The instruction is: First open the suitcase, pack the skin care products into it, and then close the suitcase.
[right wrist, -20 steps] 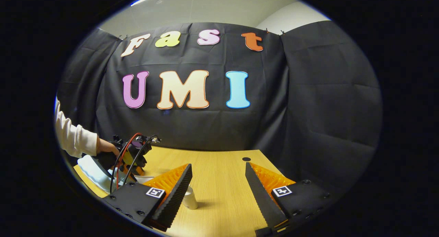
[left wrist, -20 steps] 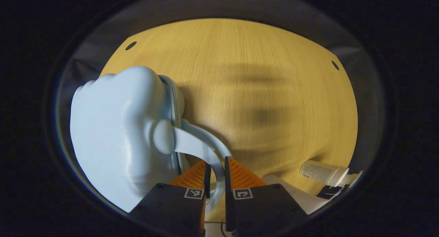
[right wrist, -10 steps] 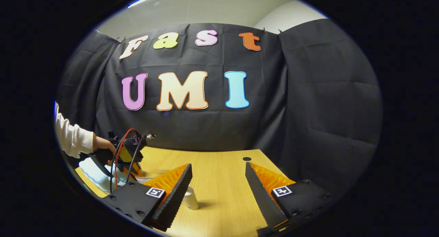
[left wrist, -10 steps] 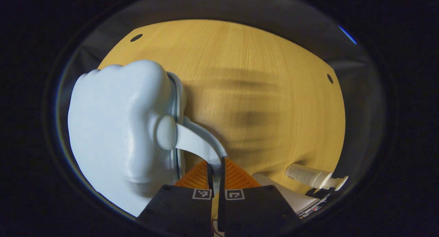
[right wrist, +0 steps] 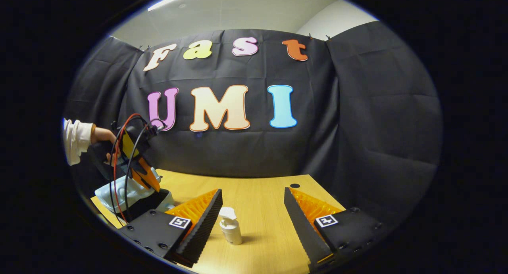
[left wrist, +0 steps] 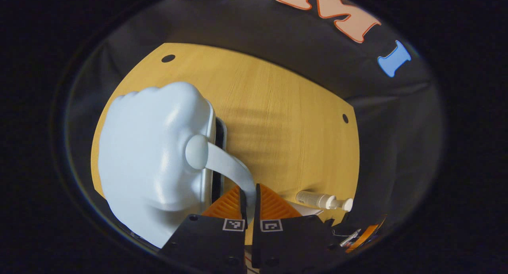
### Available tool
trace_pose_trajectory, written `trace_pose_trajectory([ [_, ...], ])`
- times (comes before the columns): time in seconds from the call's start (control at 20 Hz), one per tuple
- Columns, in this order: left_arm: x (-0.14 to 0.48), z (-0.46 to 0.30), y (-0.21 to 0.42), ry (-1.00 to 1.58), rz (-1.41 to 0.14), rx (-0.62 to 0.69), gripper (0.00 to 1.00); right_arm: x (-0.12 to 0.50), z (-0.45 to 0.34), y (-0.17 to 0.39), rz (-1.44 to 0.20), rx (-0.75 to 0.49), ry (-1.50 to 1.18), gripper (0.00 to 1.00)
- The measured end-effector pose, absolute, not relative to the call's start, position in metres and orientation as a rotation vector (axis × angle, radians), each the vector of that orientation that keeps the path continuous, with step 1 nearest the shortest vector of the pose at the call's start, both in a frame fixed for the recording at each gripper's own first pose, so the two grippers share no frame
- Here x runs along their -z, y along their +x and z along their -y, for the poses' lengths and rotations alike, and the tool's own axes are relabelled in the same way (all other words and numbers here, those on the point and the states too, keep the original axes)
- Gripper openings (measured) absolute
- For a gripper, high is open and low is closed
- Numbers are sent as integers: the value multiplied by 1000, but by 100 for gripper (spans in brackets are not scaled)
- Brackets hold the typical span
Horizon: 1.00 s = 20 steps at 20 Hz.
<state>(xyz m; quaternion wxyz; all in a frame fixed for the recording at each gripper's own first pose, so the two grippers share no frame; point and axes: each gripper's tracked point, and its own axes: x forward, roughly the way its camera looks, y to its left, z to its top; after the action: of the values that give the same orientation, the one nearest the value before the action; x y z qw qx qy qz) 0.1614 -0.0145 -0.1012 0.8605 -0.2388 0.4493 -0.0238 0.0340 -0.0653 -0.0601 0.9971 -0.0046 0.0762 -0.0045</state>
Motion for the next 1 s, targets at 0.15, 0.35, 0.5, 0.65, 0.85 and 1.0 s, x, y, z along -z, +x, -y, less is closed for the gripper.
trace_pose_trajectory([
  [0.15, 80, 2, 157, -537, -896, 64, 0, 58, 56, 32, -147, 3, -22, 98],
  [0.35, 58, -28, 147, -547, -839, 51, 0, 56, 42, 30, -141, -7, -6, 98],
  [0.5, 48, -53, 141, -566, -802, 21, 0, 53, 27, 30, -131, -18, -9, 98],
  [0.65, 43, -77, 134, -571, -772, -13, 0, 50, 15, 28, -127, -26, -25, 98],
  [0.85, 43, -124, 125, -545, -741, -95, 0, 49, 2, 23, -121, -27, -21, 98],
  [1.0, 45, -155, 119, -558, -721, -122, 0, 53, -6, 19, -134, -22, -9, 98],
])
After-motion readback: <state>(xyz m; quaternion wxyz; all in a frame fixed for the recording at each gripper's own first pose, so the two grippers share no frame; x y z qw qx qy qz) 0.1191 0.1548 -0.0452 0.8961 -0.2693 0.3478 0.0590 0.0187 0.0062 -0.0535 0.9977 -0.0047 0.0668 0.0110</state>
